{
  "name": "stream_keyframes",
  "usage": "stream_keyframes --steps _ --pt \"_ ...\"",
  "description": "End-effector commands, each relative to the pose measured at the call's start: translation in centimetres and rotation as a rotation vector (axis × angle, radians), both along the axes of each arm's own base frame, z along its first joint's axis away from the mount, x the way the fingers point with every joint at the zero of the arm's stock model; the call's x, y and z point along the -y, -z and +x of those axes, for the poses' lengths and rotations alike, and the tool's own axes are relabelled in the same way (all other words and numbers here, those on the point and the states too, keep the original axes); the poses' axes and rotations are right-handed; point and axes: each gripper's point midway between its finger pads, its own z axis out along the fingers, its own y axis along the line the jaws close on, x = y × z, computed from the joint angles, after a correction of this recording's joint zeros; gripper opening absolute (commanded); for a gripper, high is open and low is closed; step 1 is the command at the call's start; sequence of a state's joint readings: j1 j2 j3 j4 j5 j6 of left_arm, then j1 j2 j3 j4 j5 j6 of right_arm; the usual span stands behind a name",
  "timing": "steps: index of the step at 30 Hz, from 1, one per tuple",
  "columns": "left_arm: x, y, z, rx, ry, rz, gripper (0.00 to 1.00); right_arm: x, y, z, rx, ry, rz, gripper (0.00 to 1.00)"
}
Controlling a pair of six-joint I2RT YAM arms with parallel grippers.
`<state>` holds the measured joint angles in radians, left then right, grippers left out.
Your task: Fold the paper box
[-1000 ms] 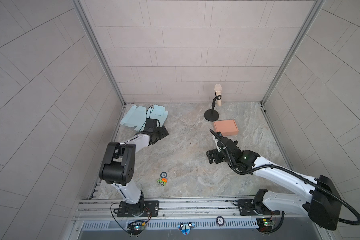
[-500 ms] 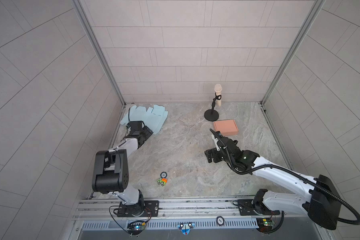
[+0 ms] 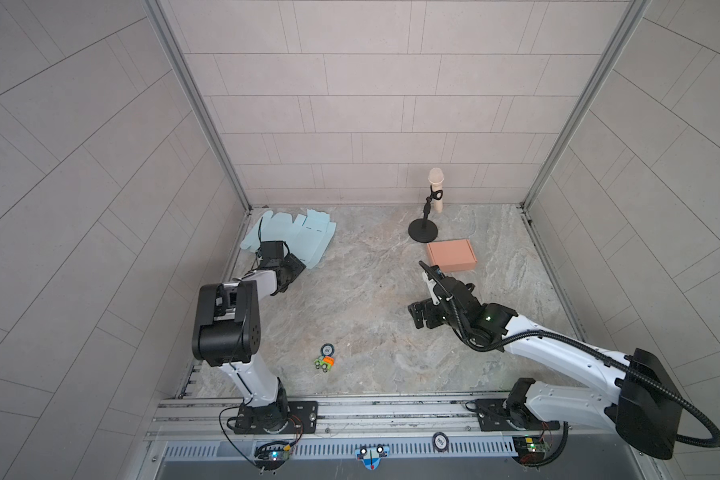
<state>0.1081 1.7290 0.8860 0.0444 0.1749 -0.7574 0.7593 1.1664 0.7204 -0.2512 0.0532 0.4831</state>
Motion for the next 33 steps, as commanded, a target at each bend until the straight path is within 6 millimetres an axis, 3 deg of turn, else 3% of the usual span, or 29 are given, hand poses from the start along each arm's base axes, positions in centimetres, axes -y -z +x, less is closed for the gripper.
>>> stream_keyframes --steps 1,7,11,15,25,33 --pt "0.0 -0.2 0.1 0.026 -0.010 -0.013 0.61 0.0 -0.1 0.2 0.007 0.012 -0.005 0.99" --pt "0.8 -0.1 -0.1 0.071 -0.020 -0.073 0.41 0.1 0.1 0.1 0.001 0.011 -0.013 1.00" --pt "0.8 -0.3 -0.4 0.082 -0.029 -0.079 0.35 0.0 0.1 0.3 0.001 0.012 -0.018 1.00" --pt "1.1 -0.3 -0.7 0.071 -0.026 -0.076 0.21 -0.3 0.4 0.4 -0.008 0.007 -0.023 1.00" --pt "2.5 -0.6 -1.4 0.076 -0.001 -0.074 0.08 -0.1 0.6 0.4 -0.015 0.004 -0.044 0.99" --pt "6.2 -1.2 -2.9 0.102 0.049 -0.130 0.04 -0.7 1.2 0.6 -0.030 0.004 -0.030 1.00"
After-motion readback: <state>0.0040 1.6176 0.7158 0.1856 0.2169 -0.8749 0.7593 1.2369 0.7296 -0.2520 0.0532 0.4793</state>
